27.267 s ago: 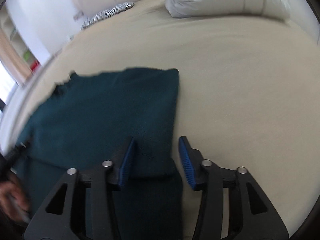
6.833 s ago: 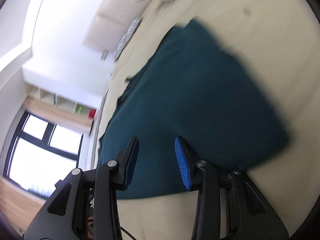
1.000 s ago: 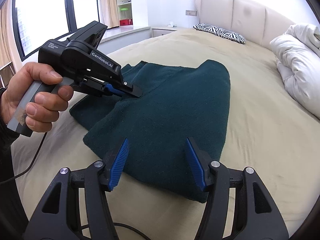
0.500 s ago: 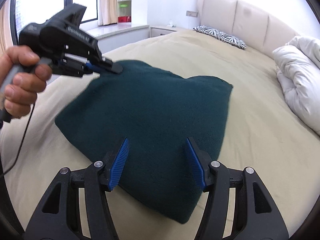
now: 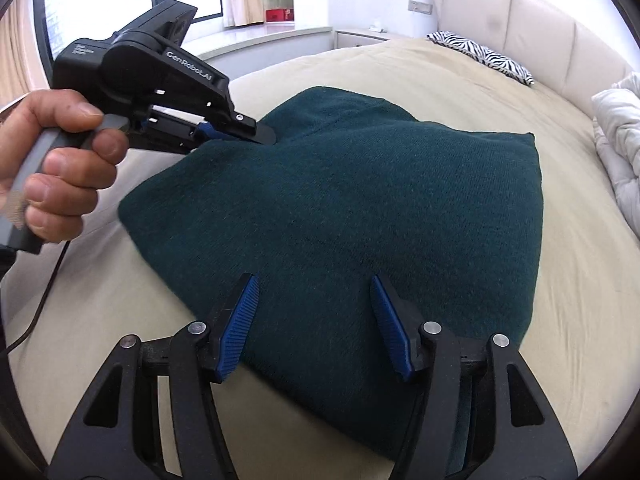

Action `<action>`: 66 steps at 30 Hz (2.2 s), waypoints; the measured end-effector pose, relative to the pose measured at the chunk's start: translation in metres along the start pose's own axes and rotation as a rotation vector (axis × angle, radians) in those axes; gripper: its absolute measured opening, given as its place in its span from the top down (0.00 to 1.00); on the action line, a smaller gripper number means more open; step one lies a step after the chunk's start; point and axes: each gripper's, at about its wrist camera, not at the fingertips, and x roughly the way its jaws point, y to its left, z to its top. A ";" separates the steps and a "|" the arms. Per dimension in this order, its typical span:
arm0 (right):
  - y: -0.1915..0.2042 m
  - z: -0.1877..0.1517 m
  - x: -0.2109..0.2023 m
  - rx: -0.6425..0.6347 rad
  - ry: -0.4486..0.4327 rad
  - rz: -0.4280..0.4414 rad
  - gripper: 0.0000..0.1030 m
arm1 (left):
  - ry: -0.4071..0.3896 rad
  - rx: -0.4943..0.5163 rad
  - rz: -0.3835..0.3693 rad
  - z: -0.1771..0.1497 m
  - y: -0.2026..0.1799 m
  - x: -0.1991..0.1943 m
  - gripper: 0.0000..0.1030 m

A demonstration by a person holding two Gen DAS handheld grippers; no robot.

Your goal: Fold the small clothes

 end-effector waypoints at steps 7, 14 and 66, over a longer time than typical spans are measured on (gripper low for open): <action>-0.036 -0.005 -0.029 0.200 -0.078 0.111 0.47 | -0.150 0.316 0.141 -0.032 -0.082 -0.033 0.89; -0.079 -0.033 -0.002 0.439 -0.023 0.304 0.47 | -0.059 0.295 0.194 -0.055 -0.049 0.012 0.96; -0.128 0.022 0.069 0.697 0.019 0.675 0.50 | -0.153 0.376 0.239 0.008 -0.060 0.073 0.74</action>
